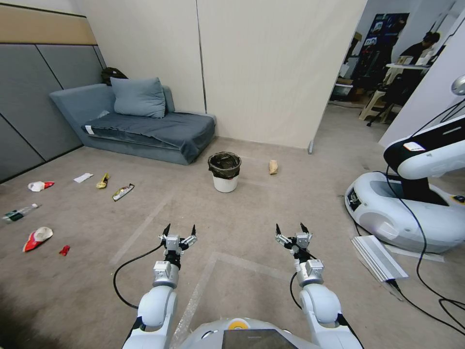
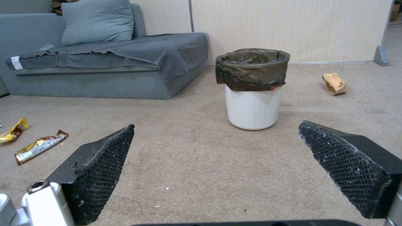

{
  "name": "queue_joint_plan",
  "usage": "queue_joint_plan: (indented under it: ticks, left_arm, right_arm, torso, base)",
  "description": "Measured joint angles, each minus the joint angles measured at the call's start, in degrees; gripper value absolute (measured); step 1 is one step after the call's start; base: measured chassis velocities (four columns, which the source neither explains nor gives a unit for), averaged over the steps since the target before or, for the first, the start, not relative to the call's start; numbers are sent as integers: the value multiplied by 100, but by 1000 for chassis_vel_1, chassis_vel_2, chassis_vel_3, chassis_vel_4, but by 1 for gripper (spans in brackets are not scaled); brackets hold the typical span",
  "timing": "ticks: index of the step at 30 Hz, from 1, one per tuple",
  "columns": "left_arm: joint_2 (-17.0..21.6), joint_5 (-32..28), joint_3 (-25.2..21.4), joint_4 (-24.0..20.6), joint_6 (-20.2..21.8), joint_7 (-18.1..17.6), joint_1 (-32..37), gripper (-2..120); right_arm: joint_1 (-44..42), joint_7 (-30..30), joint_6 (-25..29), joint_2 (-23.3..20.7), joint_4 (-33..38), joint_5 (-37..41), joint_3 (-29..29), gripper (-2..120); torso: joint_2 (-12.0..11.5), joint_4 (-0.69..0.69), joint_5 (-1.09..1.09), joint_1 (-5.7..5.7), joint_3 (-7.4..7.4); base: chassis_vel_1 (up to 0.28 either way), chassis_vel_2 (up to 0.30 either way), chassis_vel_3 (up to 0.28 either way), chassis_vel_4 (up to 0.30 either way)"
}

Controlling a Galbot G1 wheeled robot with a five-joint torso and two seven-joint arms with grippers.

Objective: Pick up the trash bin, then pick up the garbage from the floor and place it into the trash bin.

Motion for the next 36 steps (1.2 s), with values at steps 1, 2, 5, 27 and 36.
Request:
queue_joint_plan:
  ticks: [1, 2, 5, 27, 36]
  left_arm:
    - [0, 0, 0, 0, 0, 0, 0, 100]
    - [0, 0, 0, 0, 0, 0, 0, 100]
    - [0, 0, 0, 0, 0, 0, 0, 100]
    - [66, 273, 238, -1881, 1231, -469, 876, 100]
    - [112, 461, 397, -2901, 2036, -784, 1458, 100]
  right_arm:
    - [0, 0, 0, 0, 0, 0, 0, 100]
    - [0, 0, 0, 0, 0, 0, 0, 100]
    - [0, 0, 0, 0, 0, 0, 0, 100]
    - [-1092, 6, 0, 359, 1909, -474, 14, 100]
    - [-1721, 15, 7, 563, 2894, -700, 22, 100]
  torso:
    - [0, 0, 0, 0, 0]
    - [0, 0, 0, 0, 0]
    - [0, 0, 0, 0, 0]
    - [0, 0, -1, 0, 0]
    - [0, 2, 4, 0, -1]
  base:
    - [0, 0, 0, 0]
    - [0, 0, 0, 0]
    - [0, 0, 0, 0]
    - [0, 0, 0, 0]
    - [0, 0, 0, 0]
